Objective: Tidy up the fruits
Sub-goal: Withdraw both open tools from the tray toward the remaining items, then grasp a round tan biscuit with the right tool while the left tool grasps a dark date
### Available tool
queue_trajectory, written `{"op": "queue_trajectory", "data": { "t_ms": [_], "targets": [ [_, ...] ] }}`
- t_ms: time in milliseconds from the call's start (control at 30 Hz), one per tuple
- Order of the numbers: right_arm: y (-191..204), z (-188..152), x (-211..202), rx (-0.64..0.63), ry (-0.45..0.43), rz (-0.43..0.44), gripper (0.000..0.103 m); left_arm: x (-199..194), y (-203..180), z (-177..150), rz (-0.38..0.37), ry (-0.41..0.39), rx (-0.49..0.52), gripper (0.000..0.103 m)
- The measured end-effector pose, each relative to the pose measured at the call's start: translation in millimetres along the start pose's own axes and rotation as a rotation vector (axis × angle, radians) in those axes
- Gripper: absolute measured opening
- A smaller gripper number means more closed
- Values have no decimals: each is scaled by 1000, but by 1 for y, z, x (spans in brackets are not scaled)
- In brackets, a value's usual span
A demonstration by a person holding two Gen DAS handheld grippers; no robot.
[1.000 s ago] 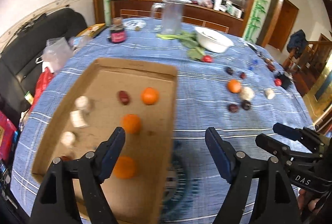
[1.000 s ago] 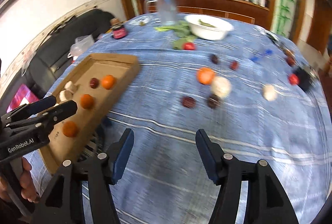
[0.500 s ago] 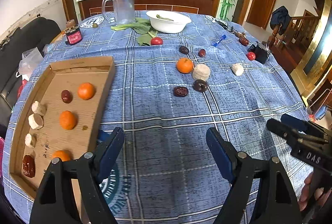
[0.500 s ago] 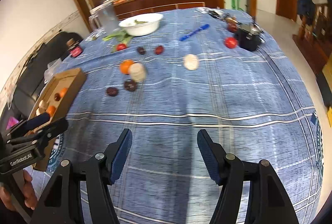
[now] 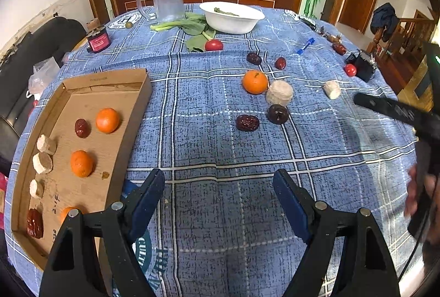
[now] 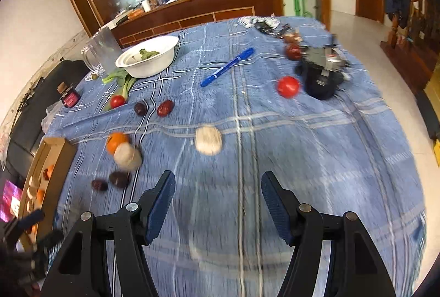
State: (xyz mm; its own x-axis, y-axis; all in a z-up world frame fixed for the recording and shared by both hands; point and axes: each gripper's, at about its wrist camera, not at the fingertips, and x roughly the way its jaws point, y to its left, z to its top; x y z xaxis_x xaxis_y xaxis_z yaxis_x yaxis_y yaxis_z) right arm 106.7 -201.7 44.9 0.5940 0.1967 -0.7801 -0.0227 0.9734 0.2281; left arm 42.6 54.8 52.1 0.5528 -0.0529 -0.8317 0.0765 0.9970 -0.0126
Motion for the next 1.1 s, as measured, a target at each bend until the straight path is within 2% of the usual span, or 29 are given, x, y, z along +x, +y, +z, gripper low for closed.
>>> {"op": "queue_trajectory", "data": {
  "t_ms": [267, 400, 467, 600, 767, 800, 833, 900, 967, 1100],
  "targets": [
    [16, 26, 57, -69, 63, -7, 68, 19, -6, 18, 15, 21, 17, 80],
    [21, 26, 66, -133, 65, -33, 36, 33, -9, 31, 3, 34, 12, 80],
    [21, 27, 67, -156, 67, -40, 31, 42, -10, 36, 1, 47, 11, 80],
    [16, 28, 62, -163, 51, -36, 31, 57, -12, 46, -17, 58, -1, 80],
    [5, 28, 49, -117, 35, 16, 31, 75, -21, 50, -60, 79, 15, 79],
    [4, 28, 46, -106, 31, 26, 31, 79, -22, 49, -65, 84, 15, 77],
    [3, 27, 42, -98, 28, 36, 31, 82, -22, 48, -69, 92, 13, 64],
    [2, 25, 34, -94, 17, 46, 31, 83, -25, 44, -46, 55, 42, 52],
    [4, 21, 28, -103, 7, 38, 31, 83, -28, 43, -31, 38, 79, 28],
    [2, 13, 16, -103, -8, 20, 31, 78, -22, 45, -77, 44, 59, 26]
  ]
}}
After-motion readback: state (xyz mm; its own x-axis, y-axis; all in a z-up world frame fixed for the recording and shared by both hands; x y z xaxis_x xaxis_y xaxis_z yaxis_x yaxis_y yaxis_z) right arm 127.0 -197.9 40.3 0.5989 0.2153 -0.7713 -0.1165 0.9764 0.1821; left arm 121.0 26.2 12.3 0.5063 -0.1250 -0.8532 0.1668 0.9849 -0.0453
